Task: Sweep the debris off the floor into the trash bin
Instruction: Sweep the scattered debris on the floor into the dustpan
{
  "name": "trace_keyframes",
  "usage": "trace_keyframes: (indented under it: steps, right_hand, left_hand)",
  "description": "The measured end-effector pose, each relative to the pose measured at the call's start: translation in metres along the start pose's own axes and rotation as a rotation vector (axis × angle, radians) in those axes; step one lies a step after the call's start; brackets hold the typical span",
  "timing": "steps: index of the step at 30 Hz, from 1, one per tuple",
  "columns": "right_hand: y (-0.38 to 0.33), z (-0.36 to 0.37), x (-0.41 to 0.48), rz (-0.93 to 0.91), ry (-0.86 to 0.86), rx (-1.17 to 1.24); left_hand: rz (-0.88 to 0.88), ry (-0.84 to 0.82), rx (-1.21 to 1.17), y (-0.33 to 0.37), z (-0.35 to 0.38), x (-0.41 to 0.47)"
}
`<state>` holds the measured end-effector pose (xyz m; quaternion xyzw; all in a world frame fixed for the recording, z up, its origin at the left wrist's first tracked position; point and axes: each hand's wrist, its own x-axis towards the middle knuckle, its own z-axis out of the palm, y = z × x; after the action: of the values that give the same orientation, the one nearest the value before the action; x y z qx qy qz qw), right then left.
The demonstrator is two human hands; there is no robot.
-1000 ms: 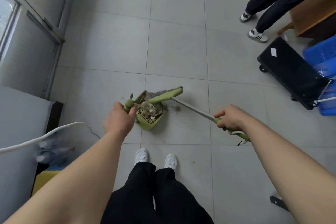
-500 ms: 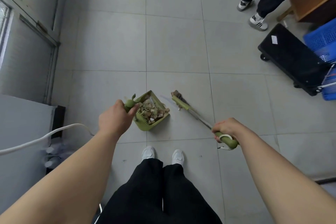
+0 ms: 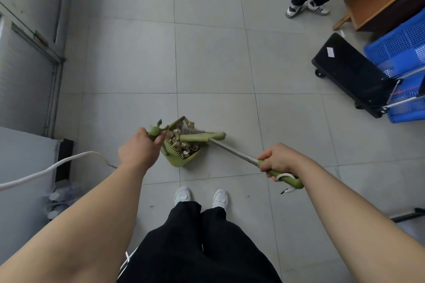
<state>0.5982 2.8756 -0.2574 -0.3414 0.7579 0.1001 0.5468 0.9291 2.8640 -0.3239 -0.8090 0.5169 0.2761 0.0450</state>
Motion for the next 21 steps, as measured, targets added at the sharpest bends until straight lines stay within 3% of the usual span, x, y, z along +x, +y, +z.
trace_keyframes:
  steps: [4,13,21]
  right_hand:
    - [0.0,-0.008,-0.002,-0.033,0.07,-0.104]
    - [-0.022,-0.028,0.024,-0.001,0.145,0.164]
    - [-0.05,0.035,0.045,-0.005,0.031,0.179]
  left_hand:
    - [-0.035,-0.012,-0.016,-0.004,0.0,0.0]
    - [-0.082,-0.013,-0.08,-0.017,0.001,-0.005]
    - [-0.059,0.01,-0.051,-0.015,0.002,-0.004]
